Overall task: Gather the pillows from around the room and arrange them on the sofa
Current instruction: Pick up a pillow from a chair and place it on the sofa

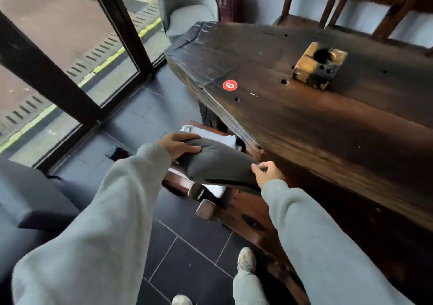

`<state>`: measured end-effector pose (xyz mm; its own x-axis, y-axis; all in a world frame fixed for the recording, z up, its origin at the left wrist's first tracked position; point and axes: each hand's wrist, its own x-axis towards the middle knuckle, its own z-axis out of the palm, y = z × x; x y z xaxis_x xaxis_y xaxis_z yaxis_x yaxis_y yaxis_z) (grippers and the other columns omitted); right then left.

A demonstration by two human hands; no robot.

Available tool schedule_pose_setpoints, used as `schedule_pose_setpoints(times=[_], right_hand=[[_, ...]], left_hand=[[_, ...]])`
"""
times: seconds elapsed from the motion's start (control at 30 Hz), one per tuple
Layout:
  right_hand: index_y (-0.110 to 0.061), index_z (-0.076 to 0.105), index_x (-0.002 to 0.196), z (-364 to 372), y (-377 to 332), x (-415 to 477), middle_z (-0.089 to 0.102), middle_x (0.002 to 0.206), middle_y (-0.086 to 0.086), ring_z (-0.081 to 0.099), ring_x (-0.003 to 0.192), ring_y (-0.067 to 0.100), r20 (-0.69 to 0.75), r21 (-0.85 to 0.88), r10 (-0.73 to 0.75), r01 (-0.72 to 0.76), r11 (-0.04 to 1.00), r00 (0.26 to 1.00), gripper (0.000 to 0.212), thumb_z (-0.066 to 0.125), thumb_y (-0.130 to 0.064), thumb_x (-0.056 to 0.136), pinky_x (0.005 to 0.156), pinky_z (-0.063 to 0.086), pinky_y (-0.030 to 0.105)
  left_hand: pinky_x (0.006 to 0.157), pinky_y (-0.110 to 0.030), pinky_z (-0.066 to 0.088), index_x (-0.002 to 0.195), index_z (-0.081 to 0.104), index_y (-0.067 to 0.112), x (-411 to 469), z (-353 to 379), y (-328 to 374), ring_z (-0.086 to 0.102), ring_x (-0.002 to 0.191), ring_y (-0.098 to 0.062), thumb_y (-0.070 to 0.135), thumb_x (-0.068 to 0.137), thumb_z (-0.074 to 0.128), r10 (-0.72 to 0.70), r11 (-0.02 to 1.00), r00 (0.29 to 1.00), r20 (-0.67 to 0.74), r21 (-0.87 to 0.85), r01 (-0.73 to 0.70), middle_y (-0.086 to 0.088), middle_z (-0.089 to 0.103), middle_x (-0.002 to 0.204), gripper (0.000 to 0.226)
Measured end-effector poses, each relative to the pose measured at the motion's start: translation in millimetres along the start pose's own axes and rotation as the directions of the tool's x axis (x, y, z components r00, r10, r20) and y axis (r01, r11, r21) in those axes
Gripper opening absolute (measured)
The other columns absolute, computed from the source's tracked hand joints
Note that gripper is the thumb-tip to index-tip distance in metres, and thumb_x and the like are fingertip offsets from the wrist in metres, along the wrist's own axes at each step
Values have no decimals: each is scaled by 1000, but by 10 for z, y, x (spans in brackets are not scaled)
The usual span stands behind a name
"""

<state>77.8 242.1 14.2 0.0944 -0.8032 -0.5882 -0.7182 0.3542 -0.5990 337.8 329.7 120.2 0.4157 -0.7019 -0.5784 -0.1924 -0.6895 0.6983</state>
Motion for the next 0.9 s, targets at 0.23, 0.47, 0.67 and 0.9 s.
schedule_pose_setpoints(times=[0.23,0.47,0.67,0.9], right_hand=[[-13,58,143,737,-1012,-831,50,151,16,46,138,37,66,24,-92,91,996,994,65,46,-61,101,117,32,41],[-8,53,147,1898,-1980,-1918,50,153,17,46,141,36,236,47,-254,250,967,938,92,41,-80,91,121,26,40],[-19,66,135,2946,-2550,-2773,62,131,9,53,114,30,348,14,-439,463,886,828,80,55,-80,85,96,33,33],[-16,74,114,4069,-2869,-3496,75,109,8,71,101,31,546,235,-518,473,849,658,72,81,-64,62,96,57,49]], left_hand=[[99,-59,55,129,73,30,-1343,-1795,-719,59,129,-28,13,83,82,98,973,995,-36,-209,-103,-2,60,141,50],[85,-38,62,123,74,45,-2752,-3107,-2101,71,113,-17,19,64,89,135,891,954,-269,-389,-236,-4,66,137,67],[80,-41,60,155,23,57,-3515,-3664,-3403,75,108,-23,-9,82,76,2,741,823,-568,-552,-383,-9,76,121,111],[102,-50,54,133,61,14,-3993,-3901,-4315,72,113,-31,40,59,93,-278,686,632,-723,-610,-397,-14,74,123,85]])
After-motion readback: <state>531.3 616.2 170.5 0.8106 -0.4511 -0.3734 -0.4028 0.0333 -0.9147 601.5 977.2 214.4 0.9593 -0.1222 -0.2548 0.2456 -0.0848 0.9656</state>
